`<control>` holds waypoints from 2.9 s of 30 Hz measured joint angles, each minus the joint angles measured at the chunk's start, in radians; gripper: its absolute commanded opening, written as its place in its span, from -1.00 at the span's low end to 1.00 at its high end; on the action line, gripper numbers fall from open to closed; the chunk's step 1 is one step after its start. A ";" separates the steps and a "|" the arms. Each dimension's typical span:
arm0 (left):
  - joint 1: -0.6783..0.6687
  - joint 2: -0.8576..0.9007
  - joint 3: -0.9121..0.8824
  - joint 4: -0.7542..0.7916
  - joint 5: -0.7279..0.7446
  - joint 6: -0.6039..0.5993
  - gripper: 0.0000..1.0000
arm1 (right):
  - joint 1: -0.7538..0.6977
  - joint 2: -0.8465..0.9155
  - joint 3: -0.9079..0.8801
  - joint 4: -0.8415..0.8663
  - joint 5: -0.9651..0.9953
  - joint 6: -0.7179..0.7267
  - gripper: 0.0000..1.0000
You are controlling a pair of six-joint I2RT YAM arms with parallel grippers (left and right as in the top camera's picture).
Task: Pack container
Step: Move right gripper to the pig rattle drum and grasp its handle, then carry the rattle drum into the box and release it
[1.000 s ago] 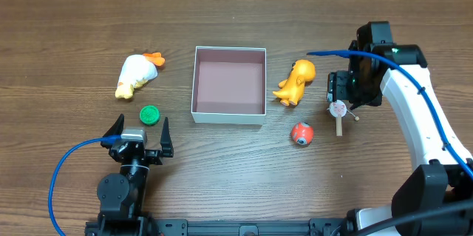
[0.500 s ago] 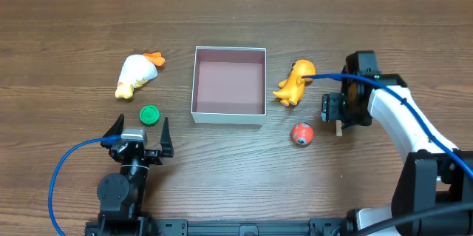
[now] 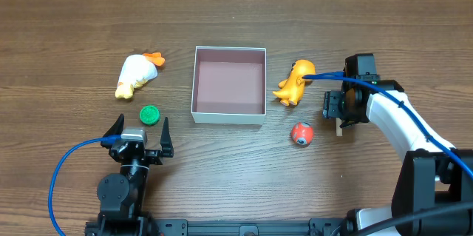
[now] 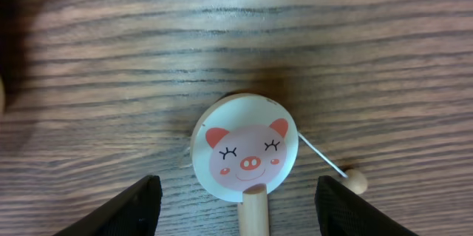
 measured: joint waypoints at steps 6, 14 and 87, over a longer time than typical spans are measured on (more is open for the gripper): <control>0.000 0.000 0.000 0.000 0.000 0.000 1.00 | 0.000 0.000 -0.055 0.015 0.012 0.000 0.38; 0.000 0.000 0.000 0.000 0.000 0.000 1.00 | 0.000 -0.001 -0.116 0.086 0.021 0.003 0.22; 0.000 0.000 0.000 0.000 0.000 0.000 1.00 | 0.654 0.262 0.631 -0.111 -0.066 0.218 -0.92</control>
